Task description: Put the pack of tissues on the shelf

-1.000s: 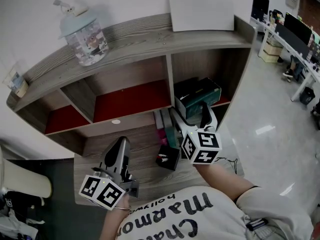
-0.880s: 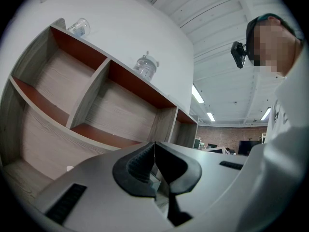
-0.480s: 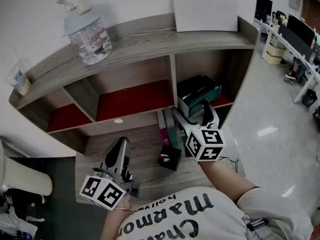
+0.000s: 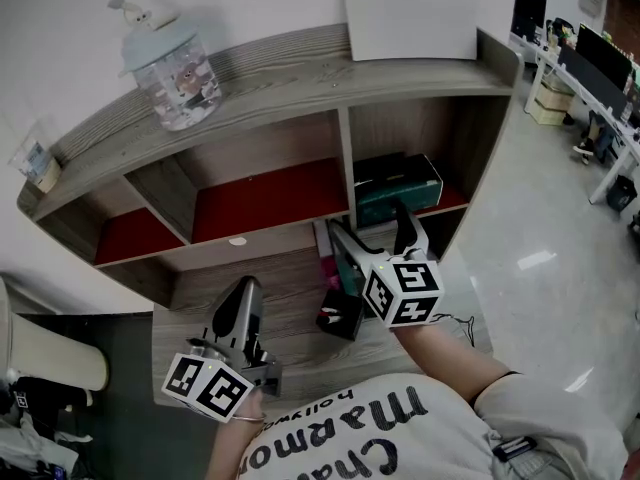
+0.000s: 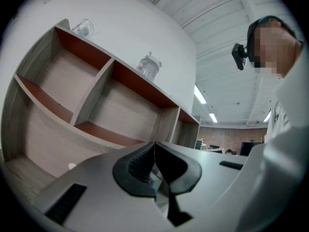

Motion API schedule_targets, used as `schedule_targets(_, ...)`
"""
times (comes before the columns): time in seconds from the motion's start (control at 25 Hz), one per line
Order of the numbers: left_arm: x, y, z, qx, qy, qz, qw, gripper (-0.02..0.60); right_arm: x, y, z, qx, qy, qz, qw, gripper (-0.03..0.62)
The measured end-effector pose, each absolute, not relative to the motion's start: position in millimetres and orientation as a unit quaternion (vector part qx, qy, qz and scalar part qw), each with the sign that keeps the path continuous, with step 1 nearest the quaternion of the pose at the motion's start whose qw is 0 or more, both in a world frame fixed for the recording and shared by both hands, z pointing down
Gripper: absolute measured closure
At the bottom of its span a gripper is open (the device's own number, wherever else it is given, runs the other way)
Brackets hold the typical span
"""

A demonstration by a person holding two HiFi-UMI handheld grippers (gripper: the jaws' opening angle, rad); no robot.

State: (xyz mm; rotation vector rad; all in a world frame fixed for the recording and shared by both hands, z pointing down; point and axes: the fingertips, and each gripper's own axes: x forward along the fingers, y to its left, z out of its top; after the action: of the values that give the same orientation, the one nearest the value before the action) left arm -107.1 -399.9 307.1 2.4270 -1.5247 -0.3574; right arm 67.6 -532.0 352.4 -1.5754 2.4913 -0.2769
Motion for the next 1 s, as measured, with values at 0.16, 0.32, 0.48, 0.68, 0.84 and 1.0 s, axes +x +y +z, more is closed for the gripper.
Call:
schedule_targets(0.16, -110, -399, 308, 0.83, -0.529, -0.122, 0.127, 0.563, 64, -537, 352, -0.523, 0.842, -0.098, 0.09, 0.065)
schedule_targets(0.32, -115, -399, 310, 0.826, -0.535, -0.123, 0.13, 0.563, 65, -543, 353, -0.524, 0.842, -0.097, 0.088, 0.065)
schedule_targets(0.48, -115, -401, 312, 0.824, -0.536, -0.124, 0.133, 0.563, 65, -547, 352, -0.514, 0.844, -0.109, 0.104, 0.065)
schedule_targets(0.68, -114, -404, 313, 0.825, -0.535, -0.124, 0.135, 0.563, 64, -553, 352, -0.507, 0.849, -0.113, 0.099, 0.063)
schedule_targets(0.84, -115, -407, 316, 0.824, -0.536, -0.124, 0.138, 0.563, 63, -557, 352, -0.501, 0.852, -0.117, 0.095, 0.056)
schedule_targets(1.0, -114, -408, 317, 0.825, -0.535, -0.122, 0.139, 0.563, 63, -558, 349, -0.49, 0.855, -0.135, 0.106, 0.04)
